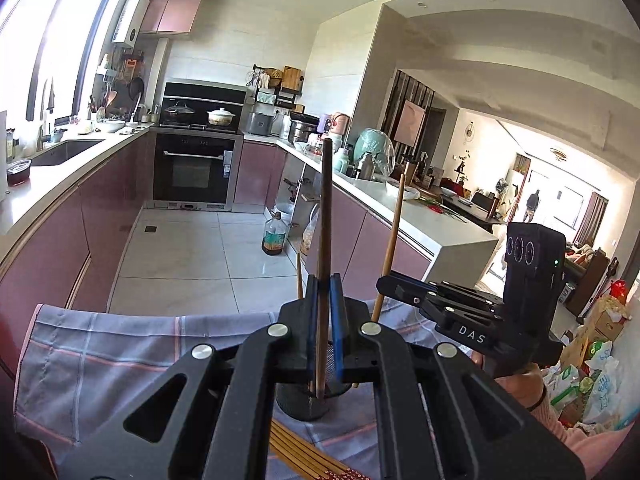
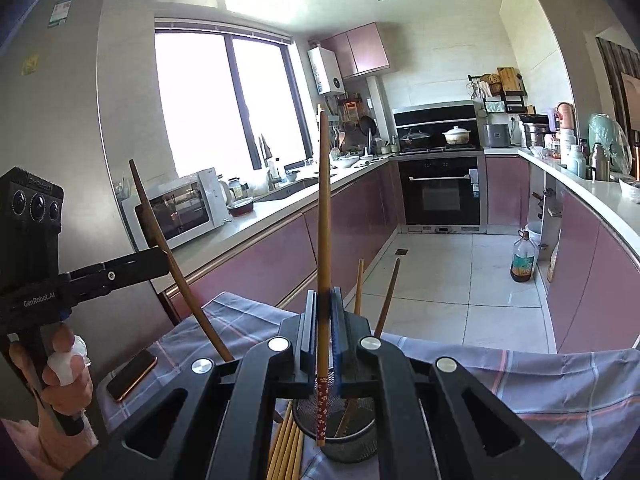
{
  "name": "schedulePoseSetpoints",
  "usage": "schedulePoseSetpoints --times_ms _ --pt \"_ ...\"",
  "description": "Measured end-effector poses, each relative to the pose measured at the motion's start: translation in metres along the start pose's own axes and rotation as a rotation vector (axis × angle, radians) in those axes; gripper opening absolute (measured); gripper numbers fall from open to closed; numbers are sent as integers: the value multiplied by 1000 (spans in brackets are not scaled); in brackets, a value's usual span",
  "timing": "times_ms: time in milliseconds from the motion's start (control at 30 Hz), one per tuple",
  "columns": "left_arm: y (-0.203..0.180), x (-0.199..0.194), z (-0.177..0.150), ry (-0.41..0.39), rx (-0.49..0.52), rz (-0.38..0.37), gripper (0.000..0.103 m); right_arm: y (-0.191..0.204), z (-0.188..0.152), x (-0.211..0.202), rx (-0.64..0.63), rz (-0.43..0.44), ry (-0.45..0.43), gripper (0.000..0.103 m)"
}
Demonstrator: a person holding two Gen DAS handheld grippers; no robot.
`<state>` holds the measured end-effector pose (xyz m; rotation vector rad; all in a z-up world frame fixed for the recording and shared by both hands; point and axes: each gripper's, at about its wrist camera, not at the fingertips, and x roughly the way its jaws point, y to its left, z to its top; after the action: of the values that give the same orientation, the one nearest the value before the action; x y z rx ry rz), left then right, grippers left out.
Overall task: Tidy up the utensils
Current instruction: 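Drop the chopsticks into the mesh cup by opening the right tool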
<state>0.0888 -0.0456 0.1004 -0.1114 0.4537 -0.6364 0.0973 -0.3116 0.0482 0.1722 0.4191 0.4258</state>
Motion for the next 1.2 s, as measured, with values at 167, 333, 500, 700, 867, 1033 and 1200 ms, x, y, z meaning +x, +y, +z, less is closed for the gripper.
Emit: schedulePoseSetpoints --times_ms 167,333,500,700,867,1033,1200 --pt "1 21 6 41 -3 40 7 -13 -4 22 37 -23 39 5" --pt "7 59 -3 132 -13 37 7 -17 -17 44 49 -35 107 5" --pt "14 86 -17 218 -9 27 7 -18 -31 57 47 -43 185 5" --pt "20 111 -31 297 14 26 7 -21 -41 69 56 -58 258 5" --pt "28 132 -33 339 -5 11 4 -22 -43 76 69 -68 287 6" --pt "37 149 -34 355 -26 20 4 -22 -41 78 77 -76 287 8" --pt "44 148 -38 337 -36 49 5 -19 -40 77 72 -77 273 9"
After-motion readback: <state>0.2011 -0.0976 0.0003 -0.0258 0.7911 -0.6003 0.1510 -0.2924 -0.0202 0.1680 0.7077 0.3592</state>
